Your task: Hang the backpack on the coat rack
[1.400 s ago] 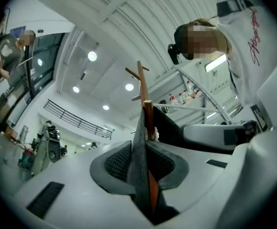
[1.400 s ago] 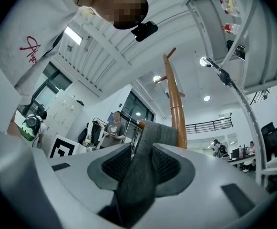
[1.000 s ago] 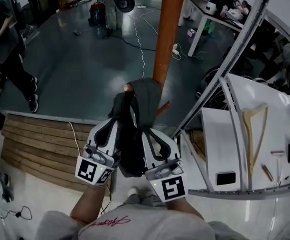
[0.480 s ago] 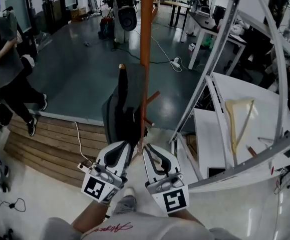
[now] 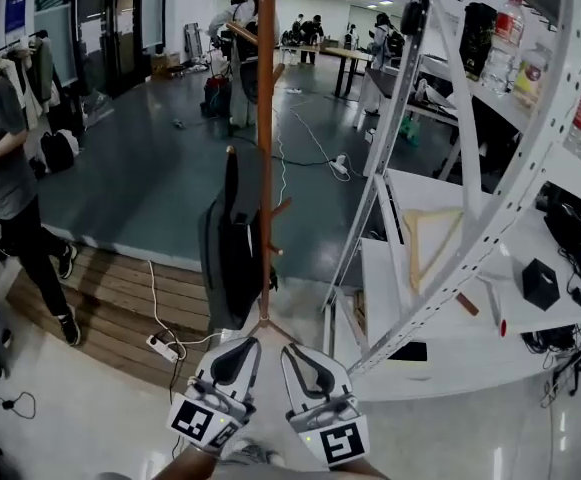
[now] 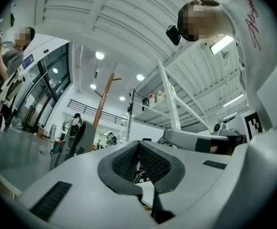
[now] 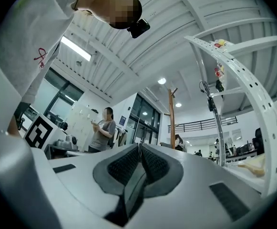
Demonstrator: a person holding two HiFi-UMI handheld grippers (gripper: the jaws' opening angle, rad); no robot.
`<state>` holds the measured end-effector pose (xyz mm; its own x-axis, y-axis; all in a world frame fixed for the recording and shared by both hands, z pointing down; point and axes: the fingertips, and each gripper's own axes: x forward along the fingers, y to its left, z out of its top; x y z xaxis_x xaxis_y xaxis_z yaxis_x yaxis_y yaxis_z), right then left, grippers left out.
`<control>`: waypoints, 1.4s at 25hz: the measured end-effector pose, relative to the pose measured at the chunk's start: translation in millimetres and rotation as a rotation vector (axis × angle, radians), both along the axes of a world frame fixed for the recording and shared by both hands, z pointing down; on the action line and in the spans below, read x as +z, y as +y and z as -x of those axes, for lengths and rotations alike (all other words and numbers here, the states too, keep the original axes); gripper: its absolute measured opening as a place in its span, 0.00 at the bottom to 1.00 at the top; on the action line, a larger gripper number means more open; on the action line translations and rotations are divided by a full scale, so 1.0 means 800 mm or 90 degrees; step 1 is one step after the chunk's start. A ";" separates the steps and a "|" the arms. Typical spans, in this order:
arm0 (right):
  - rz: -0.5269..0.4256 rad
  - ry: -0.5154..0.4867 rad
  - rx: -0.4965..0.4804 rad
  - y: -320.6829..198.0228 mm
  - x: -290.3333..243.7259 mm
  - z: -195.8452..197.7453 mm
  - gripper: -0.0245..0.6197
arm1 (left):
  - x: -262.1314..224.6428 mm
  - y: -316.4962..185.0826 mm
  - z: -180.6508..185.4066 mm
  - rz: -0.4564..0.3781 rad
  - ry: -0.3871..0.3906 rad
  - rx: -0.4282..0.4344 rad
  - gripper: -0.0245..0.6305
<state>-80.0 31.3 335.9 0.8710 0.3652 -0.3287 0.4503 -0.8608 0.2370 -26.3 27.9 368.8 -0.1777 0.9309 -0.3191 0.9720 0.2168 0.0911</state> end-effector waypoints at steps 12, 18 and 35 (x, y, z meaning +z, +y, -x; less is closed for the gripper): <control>0.009 -0.004 -0.010 -0.027 -0.012 0.002 0.09 | -0.023 -0.024 0.025 0.003 0.011 0.029 0.06; 0.018 -0.012 0.006 -0.027 -0.012 0.000 0.09 | -0.033 -0.023 0.026 0.017 0.029 0.044 0.06; 0.022 -0.011 0.008 -0.045 -0.016 -0.012 0.09 | -0.025 -0.043 0.011 0.005 0.008 0.033 0.06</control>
<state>-70.4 -4.5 323.4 0.8722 0.3647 -0.3261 0.4565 -0.8464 0.2743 -35.1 -6.2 349.0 -0.2301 0.9177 -0.3238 0.9603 0.2680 0.0770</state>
